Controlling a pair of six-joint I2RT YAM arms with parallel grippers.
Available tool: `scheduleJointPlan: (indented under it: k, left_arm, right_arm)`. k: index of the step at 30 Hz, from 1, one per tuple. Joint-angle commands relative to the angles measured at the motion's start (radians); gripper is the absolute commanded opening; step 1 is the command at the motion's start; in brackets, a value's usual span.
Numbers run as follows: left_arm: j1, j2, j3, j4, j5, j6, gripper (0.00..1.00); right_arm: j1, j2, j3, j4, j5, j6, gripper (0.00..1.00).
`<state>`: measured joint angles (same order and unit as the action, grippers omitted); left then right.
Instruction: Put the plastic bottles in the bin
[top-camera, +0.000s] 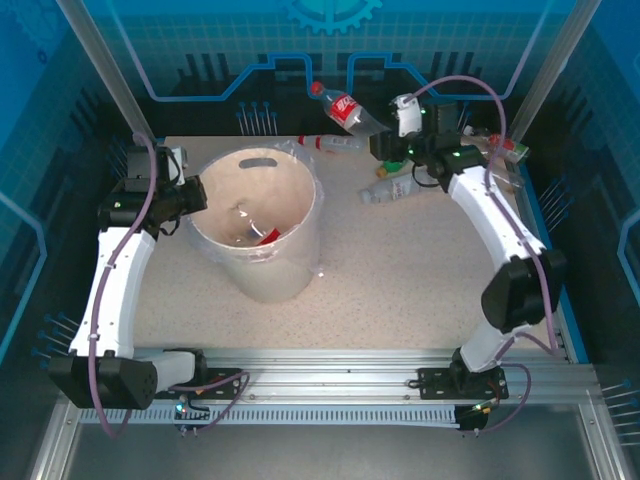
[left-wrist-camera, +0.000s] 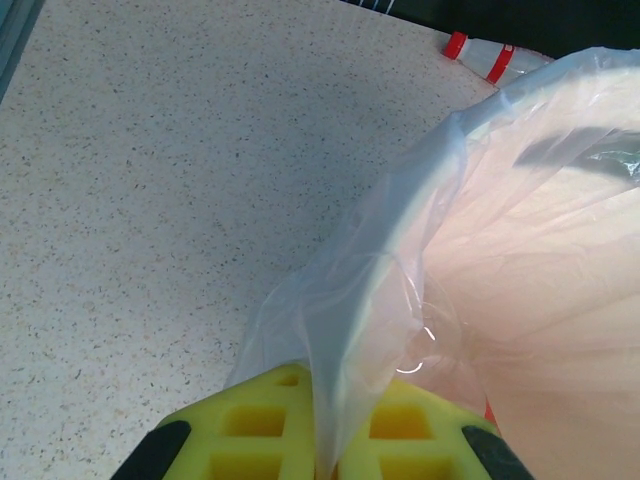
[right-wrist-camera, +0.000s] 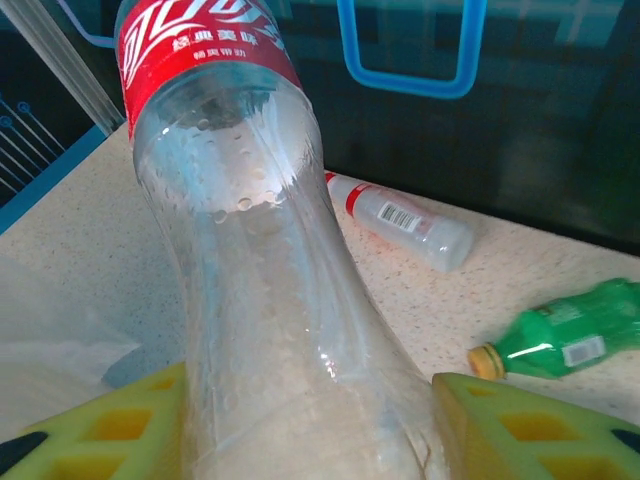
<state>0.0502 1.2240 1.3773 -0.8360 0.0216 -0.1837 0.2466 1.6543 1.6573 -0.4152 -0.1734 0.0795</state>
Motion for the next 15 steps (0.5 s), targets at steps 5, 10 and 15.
scheduleJointPlan:
  k: [5, 10, 15]
  left_arm:
    - [-0.045, 0.014, 0.038, 0.116, 0.092, -0.043, 0.00]
    - [-0.084, 0.033, 0.078, 0.123, 0.082, -0.028, 0.00]
    - [-0.110, 0.053, 0.130, 0.126, 0.069, -0.006, 0.00]
  right_arm:
    - [0.008, -0.173, 0.147, -0.309, -0.057, -0.176, 0.51]
    - [0.095, -0.213, 0.256, -0.483, -0.063, -0.275, 0.50]
    - [0.224, -0.211, 0.328, -0.598, -0.025, -0.353, 0.49]
